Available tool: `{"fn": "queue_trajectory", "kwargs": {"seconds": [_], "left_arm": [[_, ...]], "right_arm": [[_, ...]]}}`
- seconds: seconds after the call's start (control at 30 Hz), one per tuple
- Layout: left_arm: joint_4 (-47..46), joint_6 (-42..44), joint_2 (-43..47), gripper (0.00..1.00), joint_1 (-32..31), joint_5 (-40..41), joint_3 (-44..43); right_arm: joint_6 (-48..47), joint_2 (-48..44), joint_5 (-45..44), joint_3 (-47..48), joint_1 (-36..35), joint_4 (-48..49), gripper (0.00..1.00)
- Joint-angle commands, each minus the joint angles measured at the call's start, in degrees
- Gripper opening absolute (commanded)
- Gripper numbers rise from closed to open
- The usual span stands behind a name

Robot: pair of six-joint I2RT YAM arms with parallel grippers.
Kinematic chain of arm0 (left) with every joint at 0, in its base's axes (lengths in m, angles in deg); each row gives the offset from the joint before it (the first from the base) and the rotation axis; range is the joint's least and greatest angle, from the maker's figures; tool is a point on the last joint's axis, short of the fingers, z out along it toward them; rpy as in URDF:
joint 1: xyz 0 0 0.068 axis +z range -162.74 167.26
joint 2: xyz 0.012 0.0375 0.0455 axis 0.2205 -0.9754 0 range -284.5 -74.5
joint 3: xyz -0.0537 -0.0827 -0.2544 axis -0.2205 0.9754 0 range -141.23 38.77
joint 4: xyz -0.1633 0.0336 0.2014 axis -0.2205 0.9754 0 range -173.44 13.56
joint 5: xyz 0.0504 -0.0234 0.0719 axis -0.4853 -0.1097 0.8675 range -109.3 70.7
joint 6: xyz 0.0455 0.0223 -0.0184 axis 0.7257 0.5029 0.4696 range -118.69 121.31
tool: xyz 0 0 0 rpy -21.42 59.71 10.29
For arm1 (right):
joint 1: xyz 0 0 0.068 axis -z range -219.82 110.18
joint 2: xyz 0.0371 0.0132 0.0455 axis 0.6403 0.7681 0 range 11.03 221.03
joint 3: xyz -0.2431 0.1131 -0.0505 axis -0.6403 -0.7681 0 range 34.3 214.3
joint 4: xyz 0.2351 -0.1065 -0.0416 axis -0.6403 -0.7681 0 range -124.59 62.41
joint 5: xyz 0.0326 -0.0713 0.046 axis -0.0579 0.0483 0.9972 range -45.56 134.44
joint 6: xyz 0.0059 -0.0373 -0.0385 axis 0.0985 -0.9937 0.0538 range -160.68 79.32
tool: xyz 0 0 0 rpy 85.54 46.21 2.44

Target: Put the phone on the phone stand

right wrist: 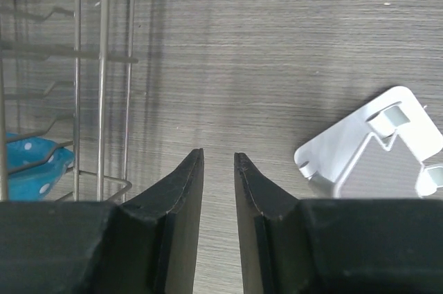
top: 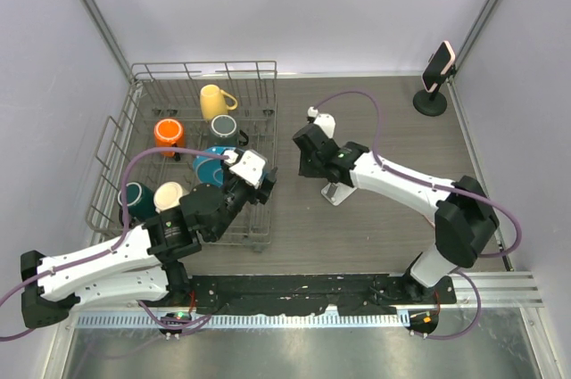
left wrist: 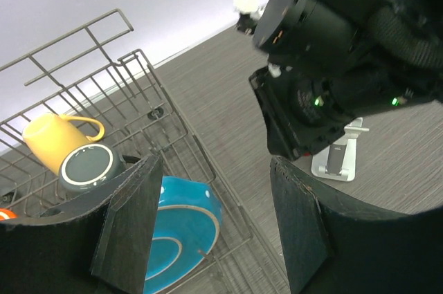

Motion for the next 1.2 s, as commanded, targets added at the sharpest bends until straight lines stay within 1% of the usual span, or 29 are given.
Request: {"fn": "queue_trajectory", "kwargs": {"seconds": [0.0,0.13,0.2,0.23,0.4,0.53,0.67,0.83,0.9,0.93,1.0,1.03,1.07,1.13,1.17], "left_arm": [[-3.71,0.53,1.16,0.67,-0.28,0.91,0.08],[-3.62,0.44,0.99,0.67,-0.28,0.82,-0.01],[-3.62,0.53,0.90,0.67,-0.28,0.82,-0.01],[-3.62,0.62,0.90,0.67,-0.28,0.82,-0.01],[-3.53,0.45,1.25,0.67,-0.28,0.65,-0.01],[-3.27,0.01,1.43,0.67,-0.28,0.03,-0.27],[-3.09,-0.52,1.34,0.67,-0.28,-0.23,-0.27],[-2.92,-0.52,1.25,0.67,-0.28,-0.32,-0.36],[-3.00,-0.26,1.25,0.67,-0.28,0.03,-0.27],[-3.09,-0.26,1.16,0.67,-0.28,0.20,-0.27],[-3.18,-0.17,1.07,0.67,-0.28,0.12,-0.28],[-3.09,-0.17,1.07,0.67,-0.28,0.03,-0.27],[-3.09,-0.17,1.07,0.67,-0.28,0.03,-0.27],[-3.09,-0.08,0.90,0.67,-0.28,0.03,-0.27],[-3.09,-0.17,0.81,0.67,-0.28,0.03,-0.27]], "right_arm": [[-1.14,3.69,-10.98,4.15,-3.91,-4.34,0.29],[-2.55,8.43,-16.18,5.56,-4.80,-7.51,0.29],[-4.21,8.88,-17.77,5.21,-4.80,-8.13,0.28],[-4.49,8.71,-20.21,3.46,-4.80,-8.04,0.29],[-3.27,3.09,-22.08,-4.19,-2.96,-9.01,0.29],[3.93,-4.55,-24.28,-10.60,-2.51,-12.43,0.29],[6.06,-11.14,-27.44,-13.42,-0.41,-15.42,0.30],[1.49,-16.25,-19.46,-17.29,9.68,-10.16,0.32],[-2.36,-16.87,-17.44,-17.12,9.88,-7.35,0.33],[-4.38,-17.13,-13.25,-17.03,9.79,-5.95,0.33],[-8.85,-17.05,-7.96,-16.51,9.53,-2.08,0.36],[-9.40,-16.96,-5.06,-16.07,8.22,-1.11,0.38],[-9.58,-16.52,-4.95,-15.46,7.60,-1.27,0.39],[-6.26,-17.04,-5.03,-14.31,7.68,-1.54,0.44],[-3.72,-18.44,-7.38,-14.22,8.47,-2.58,0.51]]}}
